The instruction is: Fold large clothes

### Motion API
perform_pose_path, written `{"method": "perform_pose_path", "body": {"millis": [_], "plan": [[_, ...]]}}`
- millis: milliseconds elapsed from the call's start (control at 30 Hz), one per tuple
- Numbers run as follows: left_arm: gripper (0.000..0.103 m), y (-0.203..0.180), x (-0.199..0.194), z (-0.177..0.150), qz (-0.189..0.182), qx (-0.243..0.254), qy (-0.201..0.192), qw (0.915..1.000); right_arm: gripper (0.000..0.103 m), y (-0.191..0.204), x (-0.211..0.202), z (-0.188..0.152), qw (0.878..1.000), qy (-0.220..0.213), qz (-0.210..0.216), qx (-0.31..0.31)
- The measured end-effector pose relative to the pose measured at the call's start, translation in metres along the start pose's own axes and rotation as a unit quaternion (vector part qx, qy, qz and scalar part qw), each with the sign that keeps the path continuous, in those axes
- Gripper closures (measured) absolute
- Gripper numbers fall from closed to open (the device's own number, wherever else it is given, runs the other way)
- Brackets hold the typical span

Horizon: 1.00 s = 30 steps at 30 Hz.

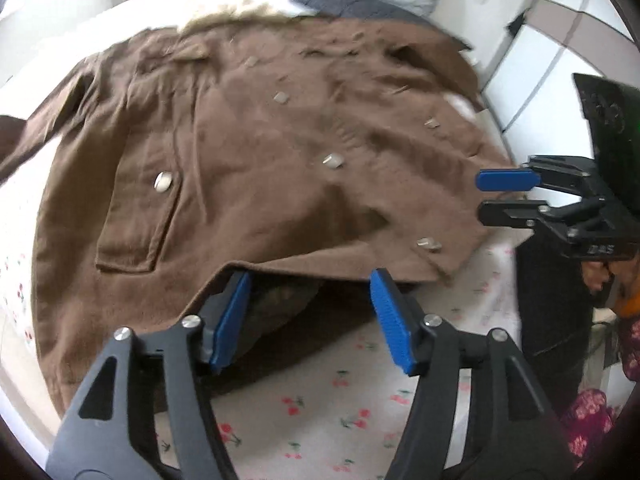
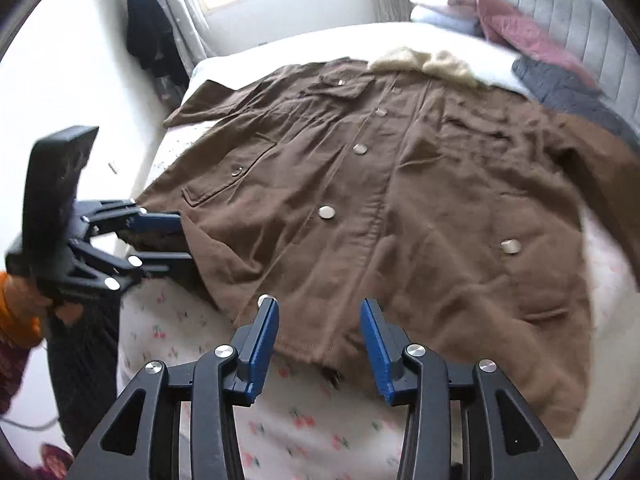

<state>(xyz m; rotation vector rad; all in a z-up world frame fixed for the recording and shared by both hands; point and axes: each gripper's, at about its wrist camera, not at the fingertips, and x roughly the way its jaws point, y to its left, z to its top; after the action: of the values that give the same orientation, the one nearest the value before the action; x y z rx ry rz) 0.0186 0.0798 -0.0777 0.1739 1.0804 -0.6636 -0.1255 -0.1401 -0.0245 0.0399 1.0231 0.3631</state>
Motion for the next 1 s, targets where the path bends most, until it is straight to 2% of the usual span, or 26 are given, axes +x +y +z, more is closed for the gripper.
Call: {"method": "perform_pose_path", "body": {"millis": [67,167,200,267,367,433,500,567,600,667,733,800,867,1000], "plan": [[0.040,0.005,0.013,-0.005,0.001,-0.007,0.025,0.9997,0.060,-0.004,0.016,0.002,1.000,0.018,0.011,0.012],[0.038,-0.003,0.014,-0.013,0.014,0.022,0.037,0.9990,0.058,-0.011,0.039,-0.007,0.998,0.055,0.005,0.020],[0.033,-0.007,0.013,-0.015,0.014,0.036,0.052,0.9979,0.054,-0.014,0.046,-0.013,0.997,0.079,0.004,0.026],[0.027,-0.013,0.006,-0.019,0.004,0.051,0.075,0.9959,0.052,-0.020,0.051,-0.020,0.994,0.104,0.012,0.037],[0.026,-0.015,-0.012,-0.022,-0.020,0.063,0.090,0.9937,0.048,-0.019,0.046,-0.026,0.988,0.152,0.013,0.021],[0.026,-0.006,-0.029,-0.017,-0.028,0.055,0.077,0.9952,0.048,-0.018,0.039,-0.029,0.986,0.165,0.002,0.007],[0.026,0.011,-0.049,-0.010,-0.023,0.030,0.053,0.9979,0.048,-0.020,0.024,-0.026,0.987,0.161,-0.001,0.007],[0.024,0.045,-0.073,0.004,-0.012,-0.021,0.016,0.9996,0.047,-0.026,0.009,-0.018,0.989,0.147,0.006,0.023],[0.020,0.066,-0.085,0.011,0.000,-0.049,-0.005,0.9988,0.046,-0.027,0.000,-0.012,0.990,0.137,0.008,0.030],[0.019,0.102,-0.103,0.020,0.029,-0.095,-0.036,0.9944,0.043,-0.031,-0.013,0.001,0.993,0.116,0.006,0.038],[0.019,0.151,-0.119,0.030,0.060,-0.157,-0.063,0.9838,0.041,-0.033,-0.023,0.015,0.995,0.096,-0.004,0.040],[0.019,0.210,-0.132,0.035,0.079,-0.233,-0.086,0.9655,0.039,-0.033,-0.026,0.027,0.996,0.084,-0.008,0.041],[0.019,0.258,-0.139,0.034,0.090,-0.287,-0.101,0.9484,0.038,-0.036,-0.027,0.045,0.996,0.073,-0.013,0.044],[0.019,0.337,-0.137,0.029,0.118,-0.360,-0.116,0.9181,0.038,-0.043,-0.024,0.067,0.996,0.064,-0.021,0.050]]}}
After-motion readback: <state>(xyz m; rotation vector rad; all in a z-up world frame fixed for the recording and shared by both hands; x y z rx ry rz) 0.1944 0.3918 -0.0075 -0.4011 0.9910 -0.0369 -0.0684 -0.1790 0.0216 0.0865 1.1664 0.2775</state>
